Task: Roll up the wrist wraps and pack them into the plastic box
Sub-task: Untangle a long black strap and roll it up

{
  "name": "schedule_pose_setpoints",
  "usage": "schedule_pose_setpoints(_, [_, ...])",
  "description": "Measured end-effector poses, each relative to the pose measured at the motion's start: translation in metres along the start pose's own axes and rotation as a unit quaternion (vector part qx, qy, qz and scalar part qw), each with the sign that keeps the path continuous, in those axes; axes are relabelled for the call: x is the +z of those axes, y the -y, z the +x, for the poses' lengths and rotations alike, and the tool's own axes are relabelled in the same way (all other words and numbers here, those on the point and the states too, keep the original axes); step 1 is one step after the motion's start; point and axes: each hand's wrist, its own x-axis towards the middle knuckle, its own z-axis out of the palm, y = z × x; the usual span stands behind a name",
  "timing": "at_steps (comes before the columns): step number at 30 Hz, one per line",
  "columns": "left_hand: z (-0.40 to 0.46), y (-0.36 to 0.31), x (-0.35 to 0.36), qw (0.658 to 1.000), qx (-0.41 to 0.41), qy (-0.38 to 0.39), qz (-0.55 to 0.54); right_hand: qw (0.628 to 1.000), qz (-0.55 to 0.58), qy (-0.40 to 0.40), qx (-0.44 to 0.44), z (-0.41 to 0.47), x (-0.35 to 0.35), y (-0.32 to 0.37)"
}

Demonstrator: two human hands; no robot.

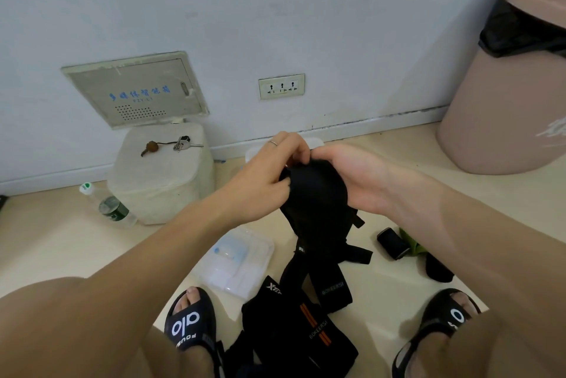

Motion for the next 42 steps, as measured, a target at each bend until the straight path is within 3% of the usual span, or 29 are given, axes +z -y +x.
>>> schedule_pose_setpoints(7, [0.007,-0.004,-0.011,0.979,-0.117,-0.089,-0.143,0.989,-0.099,-0.036,-0.106,-0.009,-0.007,0.012])
schedule_pose_setpoints(12, [0.015,0.0,-0.017,0.946,-0.206,-0.094,-0.23,0.986,-0.055,-0.031,-0.155,-0.013,-0.014,0.018])
schedule_pose_setpoints(20, [0.006,-0.016,-0.018,0.978,-0.106,-0.076,-0.163,0.983,0.033,-0.052,-0.174,-0.009,-0.016,0.022])
schedule_pose_setpoints(27, [0.01,-0.009,-0.016,0.97,-0.138,-0.133,-0.15,0.979,-0.008,-0.068,-0.19,-0.011,-0.013,0.021])
schedule_pose_setpoints(34, [0.014,-0.006,-0.016,0.962,-0.136,-0.156,-0.181,0.952,-0.122,-0.18,-0.214,-0.008,-0.012,0.018])
schedule_pose_setpoints(42, [0.016,-0.005,-0.018,0.953,-0.13,-0.17,-0.215,0.96,-0.149,-0.158,-0.177,-0.008,-0.018,0.014])
